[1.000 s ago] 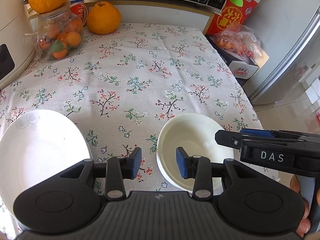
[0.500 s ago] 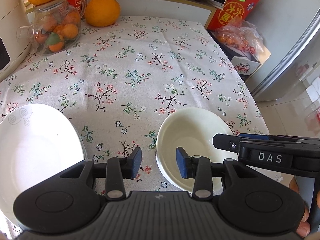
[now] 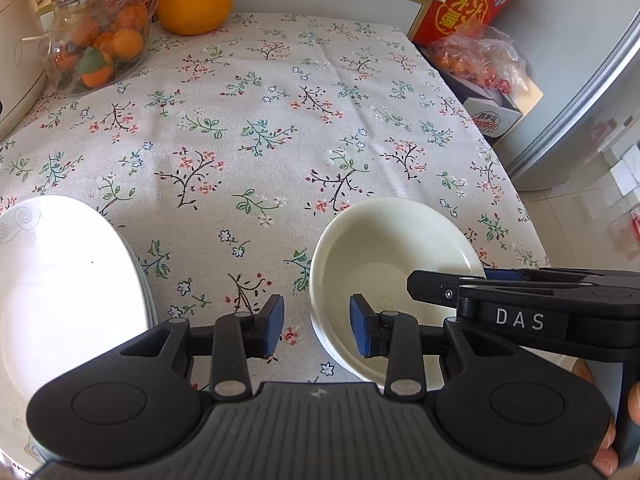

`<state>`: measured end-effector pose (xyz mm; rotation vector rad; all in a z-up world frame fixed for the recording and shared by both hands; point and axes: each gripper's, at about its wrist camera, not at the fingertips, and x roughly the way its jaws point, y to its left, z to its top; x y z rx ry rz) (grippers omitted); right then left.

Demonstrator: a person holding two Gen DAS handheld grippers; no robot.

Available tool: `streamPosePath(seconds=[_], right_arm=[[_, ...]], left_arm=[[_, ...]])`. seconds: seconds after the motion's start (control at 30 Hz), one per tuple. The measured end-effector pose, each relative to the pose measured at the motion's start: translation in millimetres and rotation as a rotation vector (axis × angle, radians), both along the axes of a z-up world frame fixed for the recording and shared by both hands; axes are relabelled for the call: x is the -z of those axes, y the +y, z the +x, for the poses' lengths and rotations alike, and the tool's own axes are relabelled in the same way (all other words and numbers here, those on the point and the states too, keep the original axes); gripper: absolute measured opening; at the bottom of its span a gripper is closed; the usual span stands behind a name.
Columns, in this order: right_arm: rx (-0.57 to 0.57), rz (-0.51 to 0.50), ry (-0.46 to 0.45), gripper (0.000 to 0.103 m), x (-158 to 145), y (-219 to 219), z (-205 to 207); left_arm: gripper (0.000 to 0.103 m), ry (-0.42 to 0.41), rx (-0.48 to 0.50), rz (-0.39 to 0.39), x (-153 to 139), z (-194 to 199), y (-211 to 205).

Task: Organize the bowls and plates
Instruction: 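Carry the bowl stack with both grippers toward the plate stack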

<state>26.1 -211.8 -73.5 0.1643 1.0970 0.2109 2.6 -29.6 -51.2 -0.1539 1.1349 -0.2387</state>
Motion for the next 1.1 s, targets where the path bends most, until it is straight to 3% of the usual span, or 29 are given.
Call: streamPosePath(seconds=[0.13,0.33,1.1], right_arm=[[0.000,0.002,0.018,0.026,6,2,3],[0.027,-0.008,0.007,0.013,5,-1,3],[0.029,-0.016,-0.096,0.012,-20,9,3]], left_arm=[[0.022,0.014,0.023,-0.014,4,2,-4],[0.021,0.003,0.019,0.000,3,1,-5],[0.020,-0.103,-0.026,0.009,-21,-5,0]])
